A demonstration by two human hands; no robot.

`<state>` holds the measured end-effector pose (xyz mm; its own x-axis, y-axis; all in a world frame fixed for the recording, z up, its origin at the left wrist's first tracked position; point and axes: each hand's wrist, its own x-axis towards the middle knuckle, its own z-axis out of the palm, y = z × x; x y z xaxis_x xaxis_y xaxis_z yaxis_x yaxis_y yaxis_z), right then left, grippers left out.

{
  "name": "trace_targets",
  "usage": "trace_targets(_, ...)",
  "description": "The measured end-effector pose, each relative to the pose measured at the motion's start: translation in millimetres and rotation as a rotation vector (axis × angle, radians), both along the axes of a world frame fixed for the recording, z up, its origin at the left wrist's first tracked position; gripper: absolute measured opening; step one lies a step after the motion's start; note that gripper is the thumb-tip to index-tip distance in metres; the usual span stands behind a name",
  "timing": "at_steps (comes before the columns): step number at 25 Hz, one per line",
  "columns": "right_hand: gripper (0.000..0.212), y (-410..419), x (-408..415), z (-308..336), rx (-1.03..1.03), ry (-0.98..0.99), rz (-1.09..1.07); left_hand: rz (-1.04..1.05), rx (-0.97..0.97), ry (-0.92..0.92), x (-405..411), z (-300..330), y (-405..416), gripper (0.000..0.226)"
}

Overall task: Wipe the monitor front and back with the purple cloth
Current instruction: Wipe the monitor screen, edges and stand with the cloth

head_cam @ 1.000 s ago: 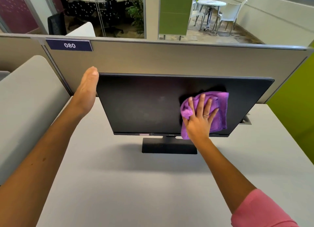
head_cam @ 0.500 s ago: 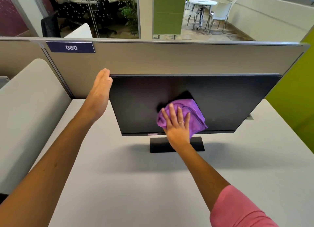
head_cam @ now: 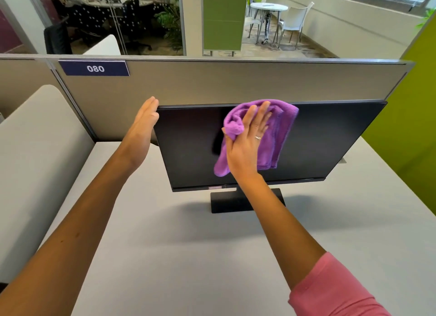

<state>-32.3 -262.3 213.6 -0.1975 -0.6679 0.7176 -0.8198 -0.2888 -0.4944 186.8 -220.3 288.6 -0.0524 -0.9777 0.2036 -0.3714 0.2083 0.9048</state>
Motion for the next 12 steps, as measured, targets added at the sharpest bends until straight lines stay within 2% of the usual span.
trace_targets(3,0.075,9,34,-5,-0.037,0.048,0.126,-0.038,0.008,0.004,5,0,-1,0.047)
trace_targets(6,0.058,19,25,-32,-0.017,0.097,0.183,-0.070,0.002,0.005,10,-1,-5,0.046)
trace_targets(9,0.041,19,-1,-43,0.096,-0.005,0.052,-0.096,-0.003,0.001,13,-3,-9,0.046)
trace_targets(12,0.037,21,-16,-35,0.051,0.067,-0.122,-0.117,-0.012,-0.005,16,-6,-11,0.046)
